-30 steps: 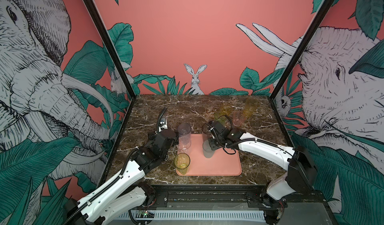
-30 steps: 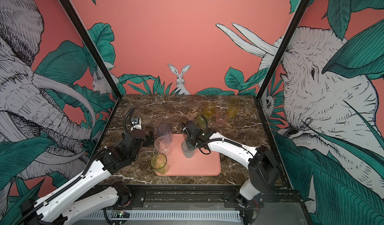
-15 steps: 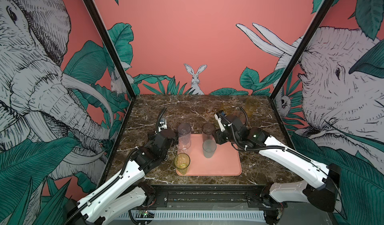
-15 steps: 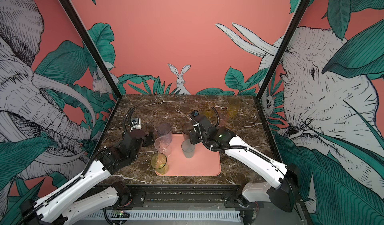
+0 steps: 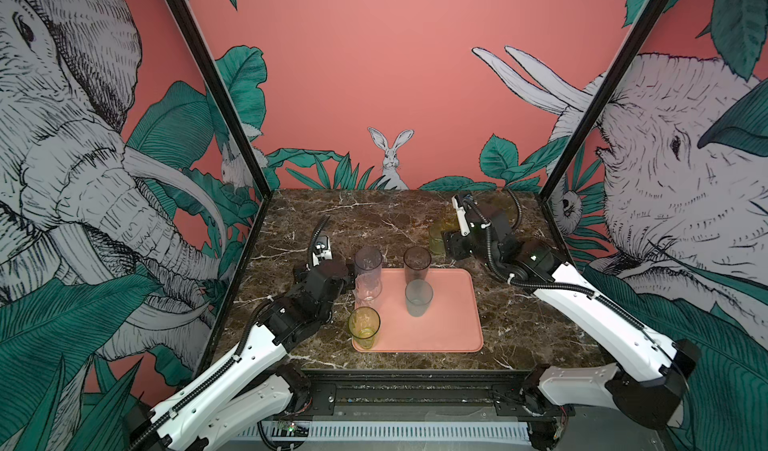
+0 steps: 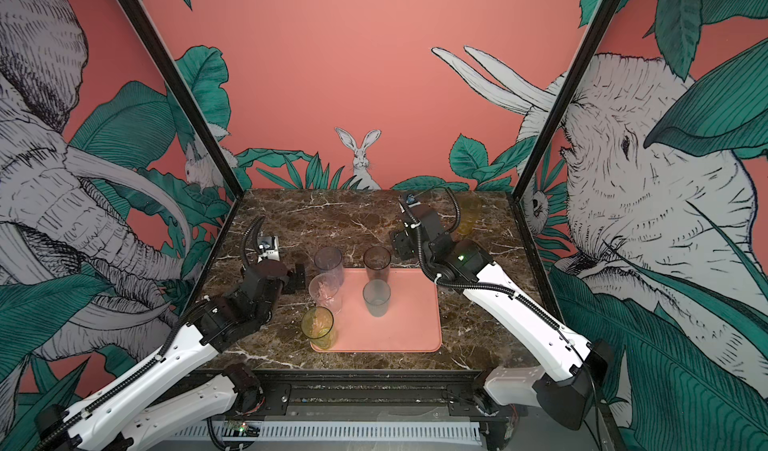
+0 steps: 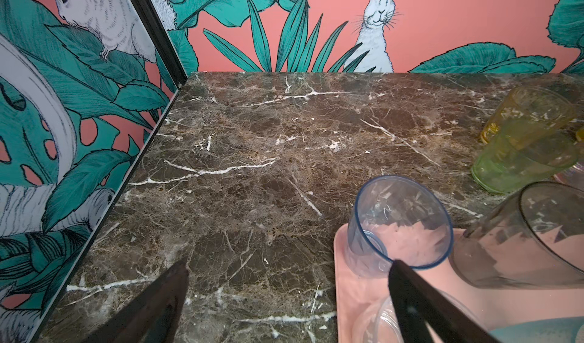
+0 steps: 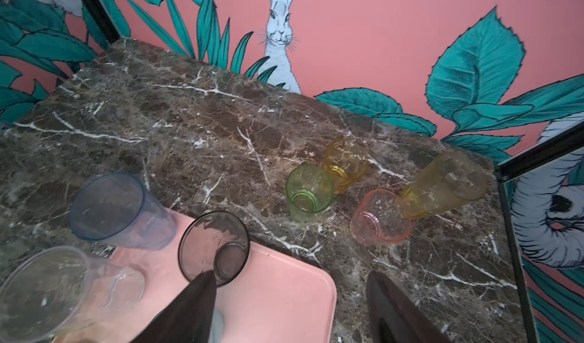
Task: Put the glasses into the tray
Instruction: 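Open the right gripper and raise it away from the teal glass, then move the right gripper over the amber glass beyond the tray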
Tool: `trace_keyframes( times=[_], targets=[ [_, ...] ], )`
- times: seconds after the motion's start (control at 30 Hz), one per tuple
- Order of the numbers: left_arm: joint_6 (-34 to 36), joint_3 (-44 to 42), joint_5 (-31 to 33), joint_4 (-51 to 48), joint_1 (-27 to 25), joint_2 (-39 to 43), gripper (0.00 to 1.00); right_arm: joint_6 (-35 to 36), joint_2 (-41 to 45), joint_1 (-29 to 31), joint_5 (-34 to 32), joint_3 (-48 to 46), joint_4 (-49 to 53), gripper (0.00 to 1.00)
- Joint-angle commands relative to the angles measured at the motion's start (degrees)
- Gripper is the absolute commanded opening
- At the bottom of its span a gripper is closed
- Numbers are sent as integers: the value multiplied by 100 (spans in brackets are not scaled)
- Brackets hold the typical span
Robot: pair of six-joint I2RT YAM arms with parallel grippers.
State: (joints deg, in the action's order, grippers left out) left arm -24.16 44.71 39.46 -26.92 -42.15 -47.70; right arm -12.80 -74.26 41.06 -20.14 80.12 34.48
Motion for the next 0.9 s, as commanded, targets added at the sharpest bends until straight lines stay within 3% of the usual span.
trace_keyframes(
  times=[0.0,0.53,0.87],
  targets=[
    [-58,-76,44,-137,40,93,99,172,-113,-290,-42,206,-244,79],
    [-36,-155,-18,-77,40,380,99,-118,-1084,-2436,661,1225,-98,85],
    [-40,-208,-12,-130,47,413,99,-640,-2350,-3408,1342,2049,123,86]
  ],
)
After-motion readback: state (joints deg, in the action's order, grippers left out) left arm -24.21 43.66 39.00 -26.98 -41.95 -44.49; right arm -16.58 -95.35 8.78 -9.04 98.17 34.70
